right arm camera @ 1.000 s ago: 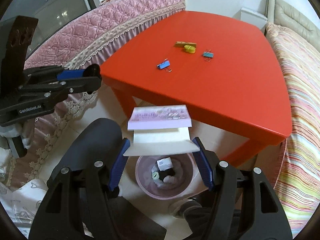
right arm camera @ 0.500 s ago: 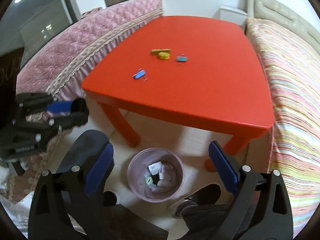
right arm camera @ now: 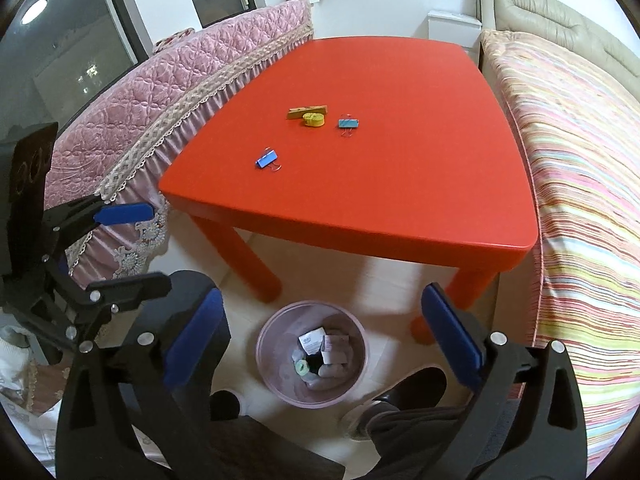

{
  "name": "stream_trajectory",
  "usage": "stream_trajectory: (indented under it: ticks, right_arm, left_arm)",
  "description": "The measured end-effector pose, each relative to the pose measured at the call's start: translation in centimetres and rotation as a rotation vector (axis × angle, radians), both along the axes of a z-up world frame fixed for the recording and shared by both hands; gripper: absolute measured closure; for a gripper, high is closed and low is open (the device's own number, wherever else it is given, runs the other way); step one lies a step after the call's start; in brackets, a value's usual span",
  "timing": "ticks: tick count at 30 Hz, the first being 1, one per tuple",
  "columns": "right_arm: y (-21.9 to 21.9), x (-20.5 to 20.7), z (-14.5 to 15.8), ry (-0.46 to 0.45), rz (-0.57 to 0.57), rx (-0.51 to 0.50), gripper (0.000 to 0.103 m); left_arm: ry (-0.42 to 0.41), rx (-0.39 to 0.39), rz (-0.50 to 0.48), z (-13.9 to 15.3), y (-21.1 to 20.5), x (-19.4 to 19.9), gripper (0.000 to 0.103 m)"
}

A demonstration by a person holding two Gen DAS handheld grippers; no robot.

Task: Collect trash
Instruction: 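Grasp the blue binder clip with the left gripper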

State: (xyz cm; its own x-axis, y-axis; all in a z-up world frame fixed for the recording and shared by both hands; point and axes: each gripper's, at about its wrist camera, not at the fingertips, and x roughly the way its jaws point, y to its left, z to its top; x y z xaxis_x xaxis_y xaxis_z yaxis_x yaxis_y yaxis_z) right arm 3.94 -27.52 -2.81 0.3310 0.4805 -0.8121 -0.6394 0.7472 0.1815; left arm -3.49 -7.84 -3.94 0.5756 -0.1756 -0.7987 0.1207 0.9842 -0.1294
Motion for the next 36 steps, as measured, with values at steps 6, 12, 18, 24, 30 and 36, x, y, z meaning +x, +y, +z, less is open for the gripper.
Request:
stream_trajectory:
  ticks: [6, 12, 18, 24, 30, 36]
  right_arm:
    - [0.6, 0.1, 0.0, 0.01, 0.01, 0.005, 0.004]
    - [1.1, 0.7, 0.1, 0.016, 0.018, 0.005, 0.004]
    - [1.6, 1.4, 0.2, 0.02, 0.018, 0.005, 0.004]
    - [1.7, 1.8, 0.3, 0.026, 0.019, 0.006, 0.004]
    - [1.4, 1.8, 0.1, 0.032, 0.013, 0.0, 0.004]
    - [1.1, 2.1, 0.1, 0.037, 0.002, -0.002, 0.004]
  left_arm:
    - [-0.003, -0.008, 0.04, 0.1, 1.2, 0.2, 0.008]
    - [-0.007, -0.011, 0.071, 0.6, 2.9, 1.9, 0.008]
    - [0.011, 0.018, 0.079, 1.0, 4.3, 5.6, 0.008]
    - [0.092, 0.025, 0.054, 0.0, 5.2, 10.0, 0.008]
    - [0.156, 0.08, 0.051, -1.6, 5.8, 13.9, 0.008]
    - [0.187, 0.096, 0.048, -3.1, 6.1, 15.6, 0.025]
